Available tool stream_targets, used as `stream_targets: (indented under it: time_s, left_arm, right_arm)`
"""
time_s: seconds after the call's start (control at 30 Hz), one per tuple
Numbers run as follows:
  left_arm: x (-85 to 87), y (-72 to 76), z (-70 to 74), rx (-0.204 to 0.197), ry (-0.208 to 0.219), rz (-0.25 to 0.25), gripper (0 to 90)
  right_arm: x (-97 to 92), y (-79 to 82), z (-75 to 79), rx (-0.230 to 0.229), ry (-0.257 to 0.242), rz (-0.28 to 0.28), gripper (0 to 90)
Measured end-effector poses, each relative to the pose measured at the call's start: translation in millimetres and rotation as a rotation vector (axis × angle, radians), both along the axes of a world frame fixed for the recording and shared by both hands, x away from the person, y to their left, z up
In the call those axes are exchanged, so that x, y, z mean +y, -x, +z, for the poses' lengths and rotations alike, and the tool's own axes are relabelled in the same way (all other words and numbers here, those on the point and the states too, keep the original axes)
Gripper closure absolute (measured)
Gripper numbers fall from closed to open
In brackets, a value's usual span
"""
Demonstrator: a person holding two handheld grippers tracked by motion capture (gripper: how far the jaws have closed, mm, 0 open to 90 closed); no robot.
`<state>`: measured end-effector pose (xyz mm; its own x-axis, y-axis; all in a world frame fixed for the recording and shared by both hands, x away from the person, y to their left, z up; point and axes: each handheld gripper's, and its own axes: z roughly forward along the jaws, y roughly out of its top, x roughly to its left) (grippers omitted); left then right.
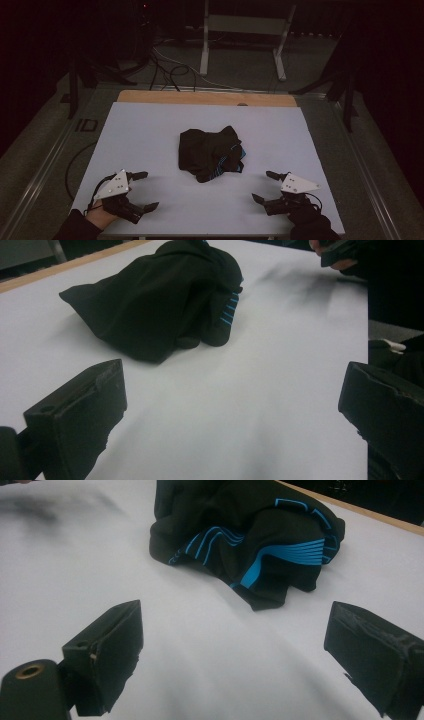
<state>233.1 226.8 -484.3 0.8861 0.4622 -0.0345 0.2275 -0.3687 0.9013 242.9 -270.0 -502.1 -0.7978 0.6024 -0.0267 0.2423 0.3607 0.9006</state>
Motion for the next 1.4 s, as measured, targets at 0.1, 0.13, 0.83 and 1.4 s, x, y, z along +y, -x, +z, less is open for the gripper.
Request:
stream_targets:
  time_s: [0.1, 0.13, 0.83, 1.4]
  left_arm:
    - [0.0, -0.3, -0.3, 0.0, -0.002, -0.003, 0.0]
    - [-0.2, -0.5, -0.6, 0.007, -0.005, -0.01, 0.0]
    - [-4.5, -1.2, 1.8, 0.034, 0.016, -0.056, 0.0]
    - [-15.3, -0.3, 21.6, 0.016, 0.018, -0.107, 0.0]
  right_arm:
    - [-1.2, 0.1, 0.7, -0.005, -0.01, -0.007, 9.3]
    - [-0.9, 0.9, 2.2, -0.014, -0.01, -0.003, 9.3]
    - [10.8, 5.3, 9.8, 0.049, 0.049, 0.028, 9.3]
    - [10.8, 14.2, 56.8, -0.022, 0.044, -0.014, 9.5]
